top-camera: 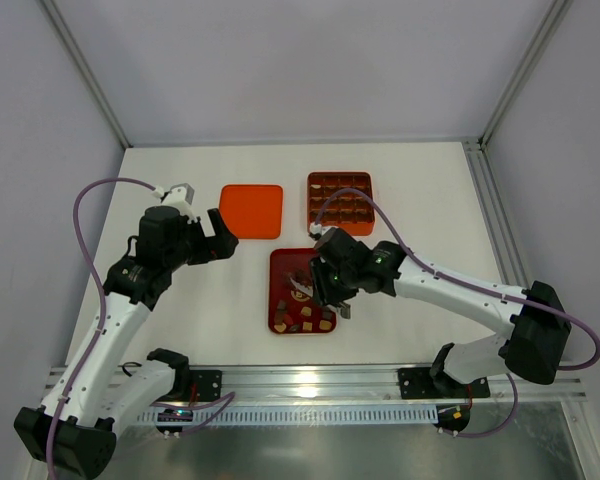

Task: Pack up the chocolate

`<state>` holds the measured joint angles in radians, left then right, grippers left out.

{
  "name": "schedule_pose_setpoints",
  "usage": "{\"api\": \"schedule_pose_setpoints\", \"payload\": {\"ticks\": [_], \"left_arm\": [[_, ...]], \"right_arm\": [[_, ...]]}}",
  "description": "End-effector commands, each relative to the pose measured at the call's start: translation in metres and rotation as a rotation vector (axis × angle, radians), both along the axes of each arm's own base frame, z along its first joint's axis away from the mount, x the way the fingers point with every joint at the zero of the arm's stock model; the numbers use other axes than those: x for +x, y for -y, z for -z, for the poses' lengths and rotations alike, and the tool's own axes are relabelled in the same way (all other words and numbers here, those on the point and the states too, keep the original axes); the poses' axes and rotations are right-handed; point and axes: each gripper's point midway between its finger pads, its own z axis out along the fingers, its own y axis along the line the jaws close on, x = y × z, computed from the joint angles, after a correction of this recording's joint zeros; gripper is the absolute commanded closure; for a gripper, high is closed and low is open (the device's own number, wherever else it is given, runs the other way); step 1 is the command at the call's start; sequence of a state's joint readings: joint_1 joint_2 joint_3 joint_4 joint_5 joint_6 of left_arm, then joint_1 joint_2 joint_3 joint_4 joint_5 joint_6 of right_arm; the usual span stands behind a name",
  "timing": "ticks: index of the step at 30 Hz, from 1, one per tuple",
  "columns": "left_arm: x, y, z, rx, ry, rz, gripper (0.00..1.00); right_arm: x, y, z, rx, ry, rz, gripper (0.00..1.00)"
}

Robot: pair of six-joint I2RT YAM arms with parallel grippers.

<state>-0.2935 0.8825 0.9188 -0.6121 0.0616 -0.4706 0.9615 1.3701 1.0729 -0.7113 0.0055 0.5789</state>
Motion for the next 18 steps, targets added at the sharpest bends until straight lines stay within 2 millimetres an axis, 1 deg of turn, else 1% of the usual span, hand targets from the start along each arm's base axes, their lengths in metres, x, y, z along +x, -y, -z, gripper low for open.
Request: {"api": "schedule_pose_setpoints", "payload": {"ticks": [1,7,18], "left_arm": [[0.0,0.001,-0.006,-0.009,0.019,0.005,0.0],[0.0,0.001,-0.006,-0.008,0.017,0.005,0.0],[0.0,0.0,-0.007,-0.009,0.022,0.004,0.0]], "right_arm": [[0.005,-0.01,-0.011,0.047,0.033,0.014,0.57],[0.005,-0.018,-0.007,0.048,0.026,0.0,0.54],[0.011,-0.028,-0.004,0.038,0.027,-0.012,0.54]]}}
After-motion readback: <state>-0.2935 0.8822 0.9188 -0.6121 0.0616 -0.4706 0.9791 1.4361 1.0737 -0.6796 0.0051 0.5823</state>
